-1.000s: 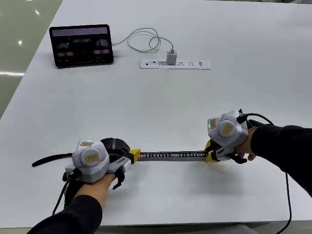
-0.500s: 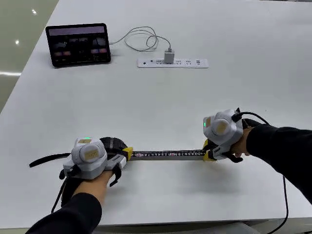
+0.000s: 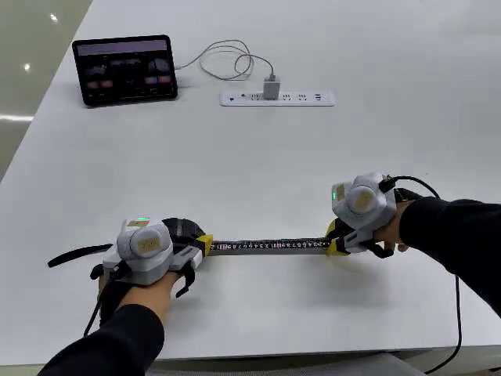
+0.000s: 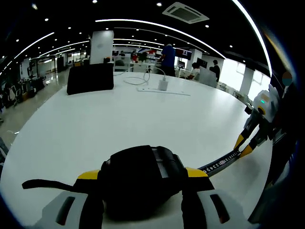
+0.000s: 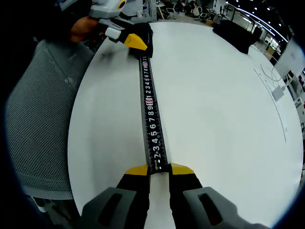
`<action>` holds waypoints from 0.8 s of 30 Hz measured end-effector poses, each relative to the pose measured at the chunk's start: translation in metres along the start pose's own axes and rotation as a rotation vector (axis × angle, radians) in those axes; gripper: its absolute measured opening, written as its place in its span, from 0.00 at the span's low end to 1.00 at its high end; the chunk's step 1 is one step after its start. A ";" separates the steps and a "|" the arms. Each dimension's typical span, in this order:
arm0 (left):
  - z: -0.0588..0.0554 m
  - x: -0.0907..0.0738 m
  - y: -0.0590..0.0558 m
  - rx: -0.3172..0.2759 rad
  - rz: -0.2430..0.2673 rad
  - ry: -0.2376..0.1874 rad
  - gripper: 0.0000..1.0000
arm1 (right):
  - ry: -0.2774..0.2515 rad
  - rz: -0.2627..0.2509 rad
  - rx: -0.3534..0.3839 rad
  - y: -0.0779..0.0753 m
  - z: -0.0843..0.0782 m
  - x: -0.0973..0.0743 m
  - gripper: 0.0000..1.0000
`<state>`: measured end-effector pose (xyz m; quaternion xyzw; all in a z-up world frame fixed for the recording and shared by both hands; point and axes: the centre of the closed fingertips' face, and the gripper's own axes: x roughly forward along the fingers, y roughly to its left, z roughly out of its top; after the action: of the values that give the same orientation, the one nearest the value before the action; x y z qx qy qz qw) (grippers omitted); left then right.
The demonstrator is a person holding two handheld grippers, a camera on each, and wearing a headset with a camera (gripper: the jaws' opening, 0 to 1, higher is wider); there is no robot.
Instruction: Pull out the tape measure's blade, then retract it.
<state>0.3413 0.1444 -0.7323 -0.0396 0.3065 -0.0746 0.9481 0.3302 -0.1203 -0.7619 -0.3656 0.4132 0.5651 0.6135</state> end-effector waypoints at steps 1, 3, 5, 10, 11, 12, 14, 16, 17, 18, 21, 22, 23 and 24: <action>0.000 0.000 0.000 -0.001 0.000 0.000 0.62 | -0.001 0.001 -0.001 0.000 0.000 0.000 0.10; 0.000 0.000 0.000 -0.001 -0.003 0.001 0.62 | -0.001 0.001 -0.004 0.000 0.001 0.000 0.10; 0.000 0.000 0.000 0.001 -0.003 0.001 0.62 | -0.004 0.000 -0.003 0.000 0.001 0.000 0.10; 0.000 0.000 -0.001 0.000 -0.008 0.005 0.62 | -0.008 0.000 -0.005 0.000 0.001 0.000 0.10; 0.000 0.000 0.000 -0.001 -0.008 0.006 0.62 | -0.008 0.001 -0.005 0.000 0.002 0.000 0.10; 0.000 0.000 0.000 -0.002 -0.008 0.007 0.62 | -0.009 0.001 -0.005 0.000 0.002 0.001 0.10; 0.000 0.000 0.000 -0.005 -0.010 0.007 0.62 | -0.013 0.001 -0.003 0.001 0.002 0.001 0.10; 0.000 0.000 0.000 -0.007 -0.013 0.010 0.62 | -0.037 0.003 -0.032 0.002 0.003 0.001 0.10; 0.000 0.001 0.000 -0.008 -0.014 0.010 0.62 | -0.042 0.003 -0.016 0.001 0.003 0.000 0.10; 0.000 0.001 0.000 -0.008 -0.015 0.011 0.62 | -0.046 0.002 -0.011 0.001 0.003 0.001 0.10; 0.000 0.001 0.000 -0.009 -0.018 0.013 0.62 | -0.045 -0.003 -0.010 0.002 0.005 0.002 0.10; 0.000 0.001 0.000 -0.010 -0.018 0.013 0.62 | -0.044 -0.004 -0.011 0.002 0.005 0.002 0.10; 0.000 0.001 0.000 -0.010 -0.019 0.013 0.62 | -0.044 -0.004 -0.010 0.002 0.006 0.002 0.10; -0.001 0.001 0.000 -0.011 -0.020 0.015 0.62 | -0.043 -0.004 -0.009 0.003 0.006 0.003 0.10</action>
<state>0.3419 0.1440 -0.7333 -0.0471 0.3133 -0.0826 0.9449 0.3284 -0.1136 -0.7618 -0.3570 0.3966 0.5732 0.6218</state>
